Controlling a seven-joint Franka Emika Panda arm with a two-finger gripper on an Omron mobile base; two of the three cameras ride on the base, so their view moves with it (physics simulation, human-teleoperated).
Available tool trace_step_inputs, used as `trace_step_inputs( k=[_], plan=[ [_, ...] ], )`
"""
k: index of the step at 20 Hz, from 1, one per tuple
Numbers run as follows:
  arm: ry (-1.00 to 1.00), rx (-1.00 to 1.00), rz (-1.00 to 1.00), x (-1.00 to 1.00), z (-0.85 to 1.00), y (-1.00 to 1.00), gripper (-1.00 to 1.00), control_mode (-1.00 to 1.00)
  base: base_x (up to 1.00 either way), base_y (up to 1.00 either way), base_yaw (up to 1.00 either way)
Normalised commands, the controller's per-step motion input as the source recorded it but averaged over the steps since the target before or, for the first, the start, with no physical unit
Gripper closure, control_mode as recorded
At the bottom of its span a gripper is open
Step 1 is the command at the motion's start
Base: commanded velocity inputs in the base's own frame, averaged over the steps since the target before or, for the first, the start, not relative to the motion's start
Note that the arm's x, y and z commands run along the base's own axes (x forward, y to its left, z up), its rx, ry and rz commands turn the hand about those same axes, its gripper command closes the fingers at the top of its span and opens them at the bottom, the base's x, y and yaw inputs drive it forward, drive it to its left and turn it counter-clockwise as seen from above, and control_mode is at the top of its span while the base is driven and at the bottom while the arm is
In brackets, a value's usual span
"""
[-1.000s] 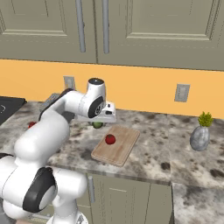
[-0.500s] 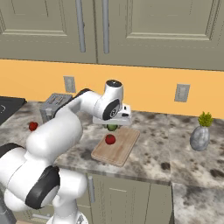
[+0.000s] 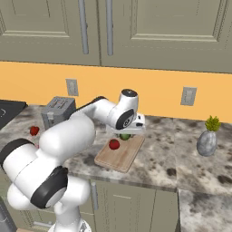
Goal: Place the avocado, onion, tomato, and bell pepper on the cutting board.
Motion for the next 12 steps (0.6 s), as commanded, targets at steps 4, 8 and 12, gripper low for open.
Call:
trace_step_inputs(
  k=[4, 8, 12],
  plan=[
    [0.00, 0.00, 0.01, 0.26, -0.43, -0.22, 1.00, -1.00, 0.00, 0.00, 0.00],
    [0.01, 0.03, 0.00, 0.32, -0.36, -0.07, 1.00, -1.00, 0.00, 0.00, 0.00],
    [0.01, 0.04, 0.00, 0.18, -0.24, -0.04, 1.00, -1.00, 0.00, 0.00, 0.00]
  ],
)
